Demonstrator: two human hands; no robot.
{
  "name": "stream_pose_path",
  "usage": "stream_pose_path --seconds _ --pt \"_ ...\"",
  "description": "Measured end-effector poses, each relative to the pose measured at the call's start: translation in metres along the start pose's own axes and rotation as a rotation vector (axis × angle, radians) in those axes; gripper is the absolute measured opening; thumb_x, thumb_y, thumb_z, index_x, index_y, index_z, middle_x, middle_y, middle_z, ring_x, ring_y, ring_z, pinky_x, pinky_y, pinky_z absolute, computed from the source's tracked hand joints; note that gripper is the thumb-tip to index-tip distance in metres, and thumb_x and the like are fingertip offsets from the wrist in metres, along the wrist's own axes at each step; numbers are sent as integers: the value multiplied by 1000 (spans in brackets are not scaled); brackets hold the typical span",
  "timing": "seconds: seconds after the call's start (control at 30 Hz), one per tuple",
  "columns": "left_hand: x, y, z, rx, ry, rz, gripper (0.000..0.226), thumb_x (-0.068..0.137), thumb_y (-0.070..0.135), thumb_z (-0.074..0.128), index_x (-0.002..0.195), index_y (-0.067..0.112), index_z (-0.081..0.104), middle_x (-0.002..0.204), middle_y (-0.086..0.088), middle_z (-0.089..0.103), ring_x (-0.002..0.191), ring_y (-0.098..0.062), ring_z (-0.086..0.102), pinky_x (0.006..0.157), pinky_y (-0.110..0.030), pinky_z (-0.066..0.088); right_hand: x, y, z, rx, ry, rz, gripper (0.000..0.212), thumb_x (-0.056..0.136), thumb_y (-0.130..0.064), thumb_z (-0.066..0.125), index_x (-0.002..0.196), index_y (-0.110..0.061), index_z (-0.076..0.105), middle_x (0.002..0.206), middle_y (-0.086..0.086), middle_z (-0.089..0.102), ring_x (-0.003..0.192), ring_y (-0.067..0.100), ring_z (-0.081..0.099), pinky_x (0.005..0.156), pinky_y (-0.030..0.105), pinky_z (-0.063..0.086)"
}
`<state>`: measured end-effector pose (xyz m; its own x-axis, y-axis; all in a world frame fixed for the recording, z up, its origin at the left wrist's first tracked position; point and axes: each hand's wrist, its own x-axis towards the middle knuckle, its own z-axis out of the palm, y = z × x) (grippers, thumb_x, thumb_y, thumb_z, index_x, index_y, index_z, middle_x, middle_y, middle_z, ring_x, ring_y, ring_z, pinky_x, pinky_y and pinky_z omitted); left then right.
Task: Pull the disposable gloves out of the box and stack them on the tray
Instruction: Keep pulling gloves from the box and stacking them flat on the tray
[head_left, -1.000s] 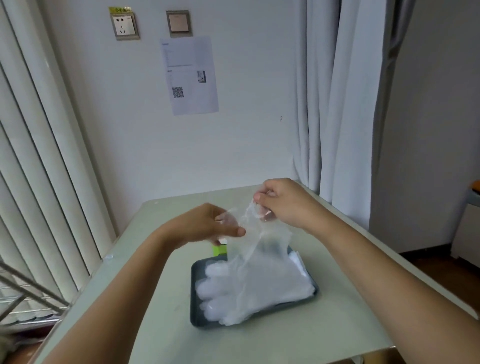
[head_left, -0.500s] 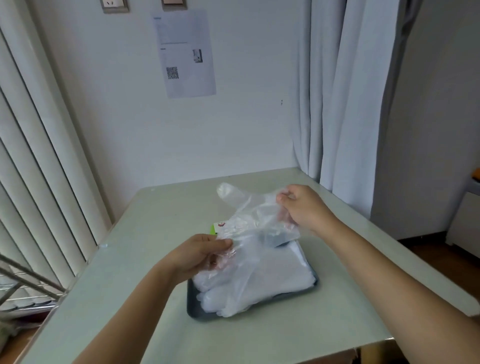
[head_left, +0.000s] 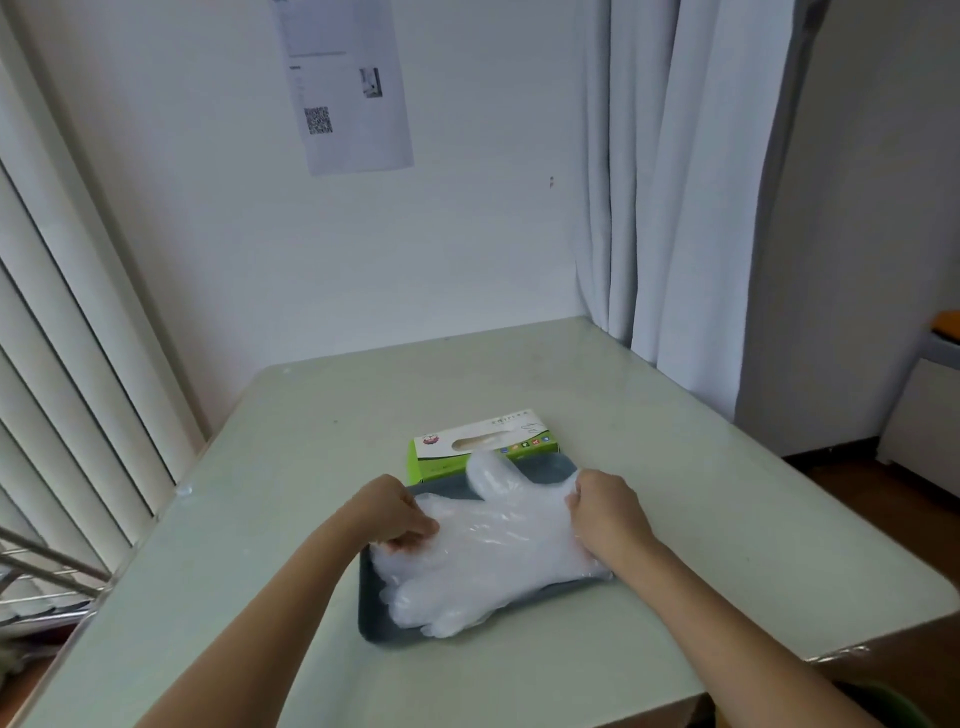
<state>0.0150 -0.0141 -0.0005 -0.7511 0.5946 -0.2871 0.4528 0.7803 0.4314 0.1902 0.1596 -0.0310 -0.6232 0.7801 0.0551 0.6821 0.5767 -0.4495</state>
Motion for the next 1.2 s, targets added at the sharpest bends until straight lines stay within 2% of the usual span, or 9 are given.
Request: stream_pose_path --seconds 0.1,0.17,0.27,0.37,0.5,0.63,0.77,0.9,1.2 --pt "-1 -1 -3 191 127 -88 21 79 32 68 78 13 60 70 1 64 65 -17 60 62 -25 49 1 -2 2 -39 0 -18 23 99 -21 40 106 -7 57 115 12 62 106 31 58 73 27 39" --pt "-5 3 -2 271 256 -56 28 85 38 62 97 13 58 97 -3 65 88 -22 59 70 -27 45 0 -3 2 -57 -4 -30 17 99 -20 40 99 -10 54 115 12 62 106 32 58 72 28 38" --pt "-18 19 10 235 390 232 49 93 37 55 135 13 47 138 -7 50 126 -25 46 99 -30 36 -1 -4 3 -77 -1 -48 13 99 -18 37 87 -14 40 114 12 61 102 31 58 68 26 32" --pt "-25 35 32 302 203 511 66 97 45 48 152 21 22 161 -1 13 149 -18 7 119 -34 7 -1 -6 3 -121 -3 -59 28 98 -15 38 70 -15 31 113 11 61 86 28 51 66 26 30" --pt "-24 40 62 373 -27 502 71 99 48 41 155 21 6 162 -1 -5 149 -17 -8 119 -39 -4 2 -7 0 -125 -29 -69 27 99 -17 39 72 -16 37 115 11 60 99 30 57 67 26 32" --pt "-30 42 72 341 -85 484 72 100 47 36 155 16 2 162 -4 -4 149 -18 -6 119 -39 -2 -2 -11 -3 -102 63 -92 25 101 -26 41 118 -9 47 120 11 56 109 30 55 74 30 37" --pt "-32 43 73 312 -88 468 72 100 47 35 155 14 1 162 -5 -4 149 -17 -6 120 -38 -1 -6 -14 9 -65 245 -384 33 97 -16 47 130 -10 46 133 7 44 126 25 42 101 29 36" --pt "-31 42 74 317 -88 481 73 100 49 33 154 15 -1 162 -3 -5 149 -15 -6 119 -36 -2 -15 -13 15 -56 -33 -520 52 101 -9 38 150 -15 23 159 -2 12 148 13 7 113 21 12" --pt "-30 12 67 374 -70 388 89 90 69 32 153 22 -10 161 2 -16 148 -17 -15 119 -47 -8 -7 -3 17 -238 -440 -427 68 99 -55 26 154 -24 -3 160 1 -13 147 21 -12 119 40 -5"
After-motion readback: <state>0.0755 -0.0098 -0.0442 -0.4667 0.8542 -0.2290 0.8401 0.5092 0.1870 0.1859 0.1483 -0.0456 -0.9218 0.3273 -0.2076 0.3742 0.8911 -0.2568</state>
